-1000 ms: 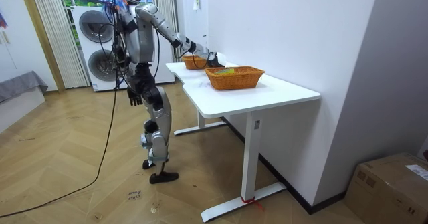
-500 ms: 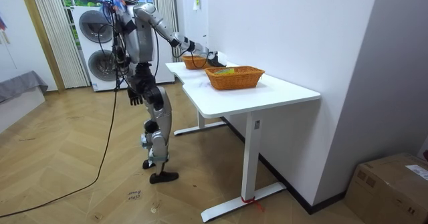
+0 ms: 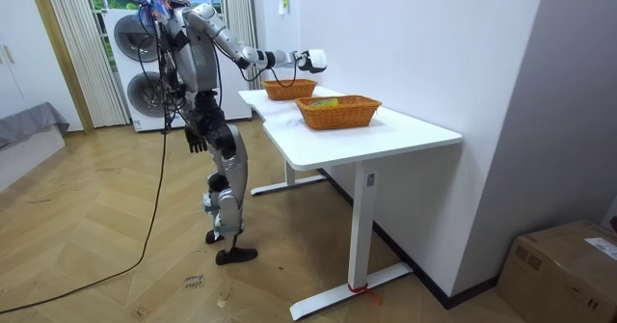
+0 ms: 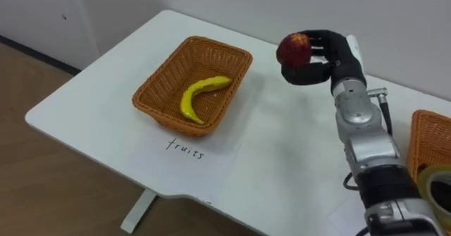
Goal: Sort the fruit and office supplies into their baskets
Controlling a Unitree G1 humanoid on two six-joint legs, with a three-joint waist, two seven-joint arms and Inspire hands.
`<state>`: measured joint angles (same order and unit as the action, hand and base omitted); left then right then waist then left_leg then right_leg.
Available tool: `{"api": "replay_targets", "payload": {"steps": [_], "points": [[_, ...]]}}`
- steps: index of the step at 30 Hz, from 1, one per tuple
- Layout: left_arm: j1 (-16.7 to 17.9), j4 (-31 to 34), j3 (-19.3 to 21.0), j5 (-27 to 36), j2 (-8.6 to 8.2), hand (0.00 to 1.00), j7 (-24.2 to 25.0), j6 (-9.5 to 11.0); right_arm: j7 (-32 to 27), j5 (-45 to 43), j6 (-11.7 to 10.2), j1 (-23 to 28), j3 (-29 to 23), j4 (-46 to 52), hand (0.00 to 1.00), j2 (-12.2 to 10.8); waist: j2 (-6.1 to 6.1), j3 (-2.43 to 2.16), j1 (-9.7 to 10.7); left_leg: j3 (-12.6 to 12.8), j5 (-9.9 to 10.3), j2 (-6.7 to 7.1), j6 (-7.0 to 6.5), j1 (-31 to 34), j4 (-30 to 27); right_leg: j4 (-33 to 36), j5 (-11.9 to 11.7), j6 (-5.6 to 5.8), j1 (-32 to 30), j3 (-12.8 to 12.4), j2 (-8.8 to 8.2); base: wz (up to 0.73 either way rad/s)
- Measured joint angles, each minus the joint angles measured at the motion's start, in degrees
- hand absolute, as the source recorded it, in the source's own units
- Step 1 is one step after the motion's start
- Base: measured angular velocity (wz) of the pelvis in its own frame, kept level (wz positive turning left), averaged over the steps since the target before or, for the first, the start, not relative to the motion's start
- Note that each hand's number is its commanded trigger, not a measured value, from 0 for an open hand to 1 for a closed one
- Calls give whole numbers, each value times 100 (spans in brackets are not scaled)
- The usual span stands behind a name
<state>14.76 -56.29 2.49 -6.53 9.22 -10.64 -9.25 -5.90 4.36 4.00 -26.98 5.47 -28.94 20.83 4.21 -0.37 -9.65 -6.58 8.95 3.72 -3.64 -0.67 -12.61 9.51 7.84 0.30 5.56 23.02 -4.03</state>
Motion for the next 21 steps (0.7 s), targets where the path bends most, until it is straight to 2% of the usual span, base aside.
{"api": "replay_targets", "payload": {"steps": [3, 6, 11, 21], "points": [[52, 196, 183, -56, -28, 0, -5, -30, 45, -19, 75, -1, 4, 319, 100, -1, 44, 11, -31, -4, -1, -1, 0, 0, 25, -4, 15, 3, -11, -20, 9, 0], [49, 271, 198, -54, -42, 0, -39, -32, 68, -39, 108, 0, 10, 494, 100, -29, 96, -18, -83, -4, -9, -2, -3, -18, 90, -76, 7, 6, 6, -37, 29, 0], [36, 344, 194, -190, -95, 0, -39, -37, 123, -364, 174, 3, 22, 784, 100, -90, 171, 46, -189, -27, -4, -1, -6, -68, 174, -86, 8, 9, 23, -117, 43, 1], [25, 344, 190, -325, -85, 0, 0, -42, 447, -469, 245, 1, 517, 1016, 100, -147, 160, 62, -402, -55, 0, -3, -11, -98, 240, -85, 11, 18, 27, -112, 38, 0]]}}
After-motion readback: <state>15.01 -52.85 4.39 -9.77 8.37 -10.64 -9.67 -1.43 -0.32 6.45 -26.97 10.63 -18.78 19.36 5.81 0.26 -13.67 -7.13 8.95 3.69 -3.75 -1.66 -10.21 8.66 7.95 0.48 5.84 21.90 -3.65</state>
